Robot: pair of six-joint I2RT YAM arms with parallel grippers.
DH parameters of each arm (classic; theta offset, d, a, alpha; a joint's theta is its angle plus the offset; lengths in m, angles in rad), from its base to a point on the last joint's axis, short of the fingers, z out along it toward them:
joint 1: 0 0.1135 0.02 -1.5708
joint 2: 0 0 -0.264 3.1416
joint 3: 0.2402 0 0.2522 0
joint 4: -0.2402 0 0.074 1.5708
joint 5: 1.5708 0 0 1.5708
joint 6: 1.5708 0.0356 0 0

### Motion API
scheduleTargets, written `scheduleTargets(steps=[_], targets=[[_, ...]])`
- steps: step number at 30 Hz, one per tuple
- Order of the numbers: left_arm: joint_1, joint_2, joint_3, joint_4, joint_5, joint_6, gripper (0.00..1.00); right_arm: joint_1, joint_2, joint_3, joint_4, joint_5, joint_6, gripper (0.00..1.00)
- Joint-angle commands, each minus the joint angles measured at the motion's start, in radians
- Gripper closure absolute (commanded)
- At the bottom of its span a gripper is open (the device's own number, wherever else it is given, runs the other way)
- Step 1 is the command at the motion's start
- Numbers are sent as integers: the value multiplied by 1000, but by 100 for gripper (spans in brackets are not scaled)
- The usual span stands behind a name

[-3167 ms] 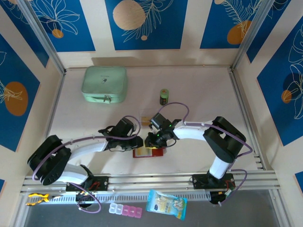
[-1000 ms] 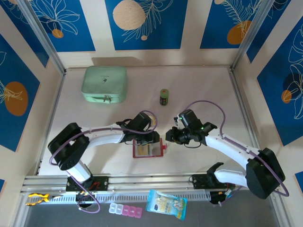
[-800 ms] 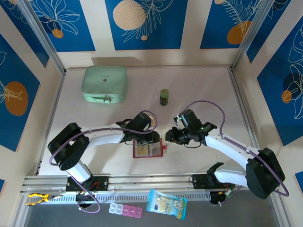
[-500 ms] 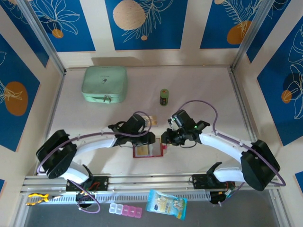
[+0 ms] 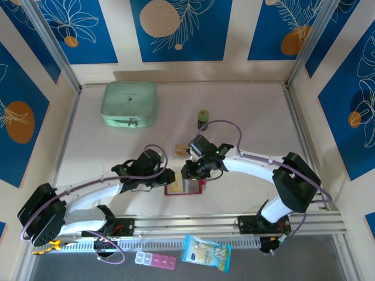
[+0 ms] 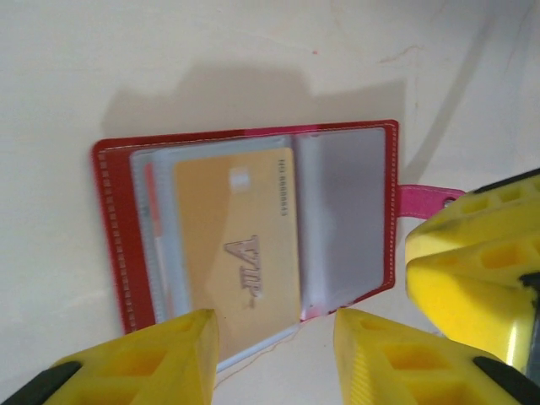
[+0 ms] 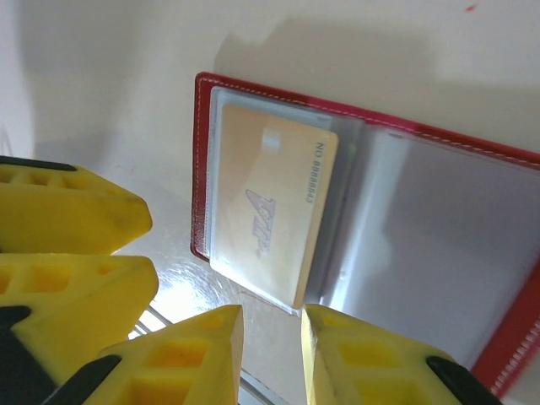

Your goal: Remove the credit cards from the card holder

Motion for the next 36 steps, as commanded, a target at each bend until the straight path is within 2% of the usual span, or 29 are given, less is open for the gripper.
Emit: scheduleTargets(steps=[1, 9, 13, 31, 36], targets=[[18, -2, -16, -31, 6, -2, 62, 24, 35, 27, 24, 6, 30, 75], [29, 77, -16, 19, 45, 13, 78, 42, 82, 20, 47, 9, 45, 75], [35, 109, -16, 33, 55, 18, 81, 41, 91, 13, 56, 11, 48, 75], [46, 155, -12, 0, 38, 46, 85, 40, 166, 35, 78, -8, 38, 76], [47, 188, 6, -41, 29, 54, 86, 41, 169, 28, 95, -19, 42, 78]])
